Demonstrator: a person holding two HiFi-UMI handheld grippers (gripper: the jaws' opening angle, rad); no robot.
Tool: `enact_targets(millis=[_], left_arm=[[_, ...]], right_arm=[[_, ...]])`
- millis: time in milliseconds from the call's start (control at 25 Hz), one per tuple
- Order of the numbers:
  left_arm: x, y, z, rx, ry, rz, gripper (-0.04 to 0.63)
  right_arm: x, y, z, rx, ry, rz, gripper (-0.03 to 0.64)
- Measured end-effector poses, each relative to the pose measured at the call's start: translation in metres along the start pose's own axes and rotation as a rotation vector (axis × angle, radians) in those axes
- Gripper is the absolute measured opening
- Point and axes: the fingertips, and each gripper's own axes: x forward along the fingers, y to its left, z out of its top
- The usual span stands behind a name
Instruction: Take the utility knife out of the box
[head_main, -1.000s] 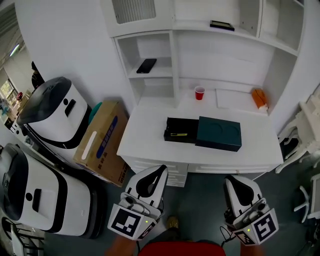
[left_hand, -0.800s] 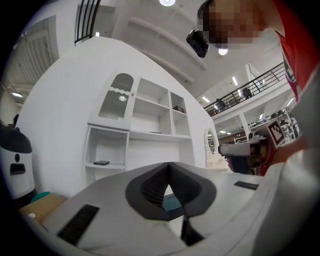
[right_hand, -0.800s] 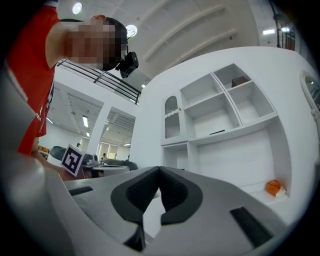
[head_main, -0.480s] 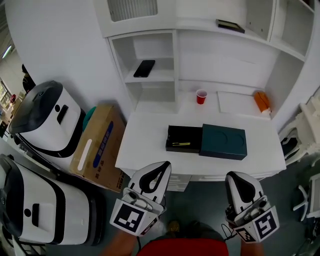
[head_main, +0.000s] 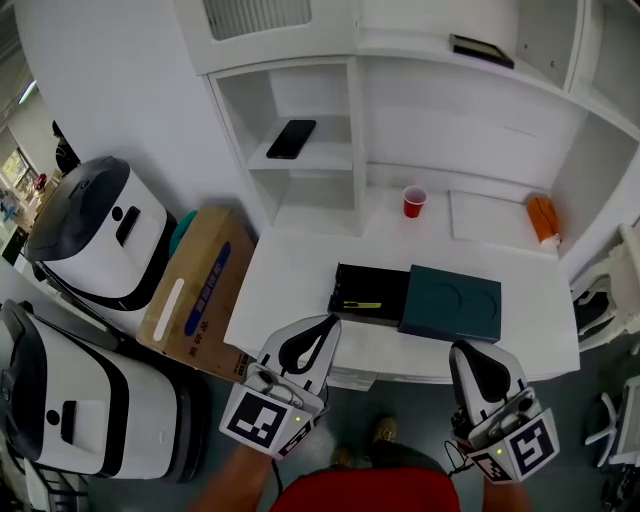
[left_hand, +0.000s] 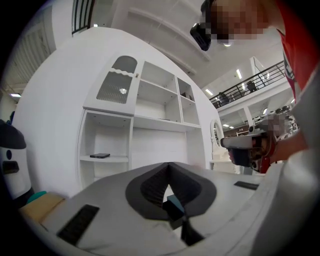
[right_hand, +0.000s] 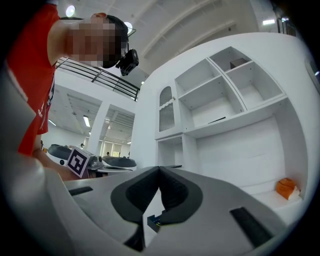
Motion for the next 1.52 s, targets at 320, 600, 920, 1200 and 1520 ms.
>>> enact_targets(millis=[320,600,920,1200,1520], left_arm=[[0.038,0.014,-0.011,0.031,0.046,0.036,0.014],[0.072,0.026,-0.039,0.073,0.202,-0.08,0.015],[0.11,0.024,-0.099,0.236,0.469,-0.36,0.085],[0.124,0.017,-0.153,0.396,0.696,-0.59,0.138],[0.124,0.018,-0.214,0.558,0.918,-0.788,0.175]], right_arm=[[0.025,-0.032,-0.006,0.004,0.008,0.084,-0.002],[0.035,-0.051,-0.012,0.024,0.021,0.078,-0.003],[0.043,-0.071,-0.021,0.043,0.032,0.015,-0.002],[0.05,-0.081,-0.031,0.05,0.046,-0.029,-0.002],[0.058,-0.087,-0.032,0.045,0.054,-0.073,-0.002]])
